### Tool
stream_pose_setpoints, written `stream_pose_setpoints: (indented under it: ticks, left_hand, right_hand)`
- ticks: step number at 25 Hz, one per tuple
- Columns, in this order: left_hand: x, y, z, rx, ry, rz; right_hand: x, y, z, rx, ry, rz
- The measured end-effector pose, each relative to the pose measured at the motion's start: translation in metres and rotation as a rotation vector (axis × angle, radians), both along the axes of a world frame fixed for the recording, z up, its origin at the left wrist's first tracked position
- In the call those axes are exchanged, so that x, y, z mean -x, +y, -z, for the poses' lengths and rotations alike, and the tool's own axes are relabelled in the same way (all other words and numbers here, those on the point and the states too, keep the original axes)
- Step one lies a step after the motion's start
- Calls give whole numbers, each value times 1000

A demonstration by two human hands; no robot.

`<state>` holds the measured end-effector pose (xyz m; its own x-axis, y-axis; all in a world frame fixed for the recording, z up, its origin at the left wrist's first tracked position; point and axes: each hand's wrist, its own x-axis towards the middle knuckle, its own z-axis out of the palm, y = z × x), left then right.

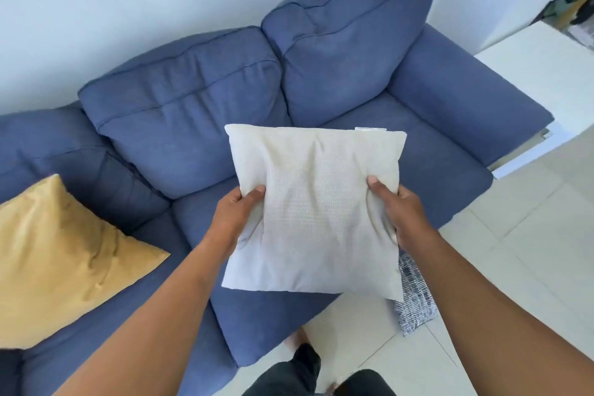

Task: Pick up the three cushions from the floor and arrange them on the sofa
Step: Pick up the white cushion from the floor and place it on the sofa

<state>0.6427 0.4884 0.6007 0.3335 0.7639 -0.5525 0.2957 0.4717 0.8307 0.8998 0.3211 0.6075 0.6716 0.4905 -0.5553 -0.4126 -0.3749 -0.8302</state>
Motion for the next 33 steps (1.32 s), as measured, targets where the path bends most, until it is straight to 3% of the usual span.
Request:
stream_pose_setpoints:
  ticks: [9, 16, 26, 33]
  left_hand:
    - [52, 39, 9, 96, 85, -179]
    - [52, 58, 12, -12, 148, -388]
    - [47, 133, 74, -150, 221, -499]
    - [63, 179, 140, -100, 330, -466]
  right_hand:
    - [-8, 111, 19, 55, 64, -260]
    - [-24, 195, 24, -8, 116, -488]
    - [-24, 295, 82, 35, 26, -570]
    - [-10, 349, 147, 96, -49, -584]
